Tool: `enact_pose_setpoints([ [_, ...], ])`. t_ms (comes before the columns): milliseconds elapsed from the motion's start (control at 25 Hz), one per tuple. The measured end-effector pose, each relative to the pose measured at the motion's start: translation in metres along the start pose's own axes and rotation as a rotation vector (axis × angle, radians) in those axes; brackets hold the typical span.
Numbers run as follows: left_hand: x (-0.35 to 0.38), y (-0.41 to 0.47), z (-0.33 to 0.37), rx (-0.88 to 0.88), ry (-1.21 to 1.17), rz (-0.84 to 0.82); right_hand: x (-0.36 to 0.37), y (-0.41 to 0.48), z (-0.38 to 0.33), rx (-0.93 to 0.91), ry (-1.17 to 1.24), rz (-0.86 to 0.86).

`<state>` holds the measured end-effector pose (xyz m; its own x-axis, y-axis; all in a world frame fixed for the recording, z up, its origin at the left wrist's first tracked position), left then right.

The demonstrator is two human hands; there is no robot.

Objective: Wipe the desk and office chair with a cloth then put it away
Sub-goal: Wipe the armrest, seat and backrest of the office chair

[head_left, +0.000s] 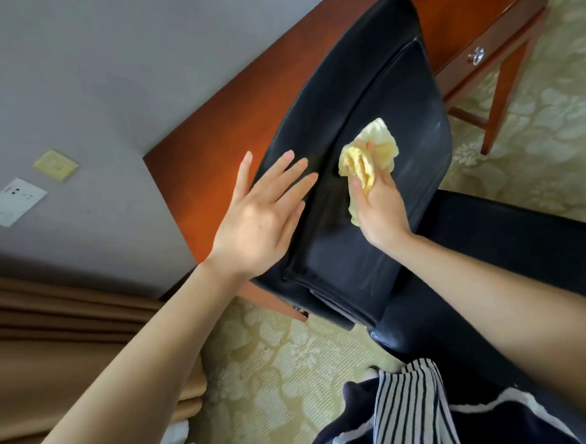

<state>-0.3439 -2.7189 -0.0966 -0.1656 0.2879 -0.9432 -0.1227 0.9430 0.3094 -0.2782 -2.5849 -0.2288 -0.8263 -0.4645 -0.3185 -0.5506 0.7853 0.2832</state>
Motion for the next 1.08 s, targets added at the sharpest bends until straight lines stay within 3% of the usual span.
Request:
enact_pose_setpoints([
  [120, -0.002, -0.004, -0.004, -0.015, -0.104, 0.012, 0.023, -0.032, -0.038, -0.177, 0.092, 0.053],
  [200, -0.002, -0.006, -0.002, -0.002, -0.115, 0.004, 0.04, -0.062, -0.057, -0.352, -0.027, 0.023],
  [440, 0.0, -0.007, 0.003, 0.029, 0.017, 0.003, 0.062, -0.114, -0.051, -0.874, -0.36, -0.227],
  [560, 0.004, -0.003, 0.003, 0.016, 0.108, -0.045, 0.056, -0.111, -0.028, -0.99, -0.424, -0.308],
  [680, 0.007, -0.004, 0.004, 0.028, 0.175, -0.068, 0.046, -0.1, 0.001, -0.872, -0.37, -0.399],
  [760, 0.008, -0.002, 0.007, 0.026, 0.243, -0.067, 0.032, -0.078, 0.027, -0.609, -0.292, -0.449],
  [880, 0.018, 0.01, 0.021, -0.014, 0.358, -0.104, -0.006, -0.027, 0.063, -0.163, -0.227, -0.373],
  [960, 0.033, 0.02, 0.035, -0.024, 0.406, -0.162, -0.02, 0.001, 0.065, -0.076, -0.152, -0.38],
  [1080, 0.063, 0.039, 0.05, -0.006, 0.429, -0.261, -0.039, 0.04, 0.082, 0.155, -0.02, -0.214],
])
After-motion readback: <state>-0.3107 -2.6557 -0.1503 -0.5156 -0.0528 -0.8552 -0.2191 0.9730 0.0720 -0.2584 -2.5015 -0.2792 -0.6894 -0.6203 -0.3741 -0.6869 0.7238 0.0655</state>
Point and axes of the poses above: each hand's wrist, its own y-axis towards the middle knuckle, its own x-axis out of the palm, z = x × y, the point moved 8 cm from there along y, towards the middle knuckle, and after that the axes turned 9 degrees about -x, right-handed, at the moved point
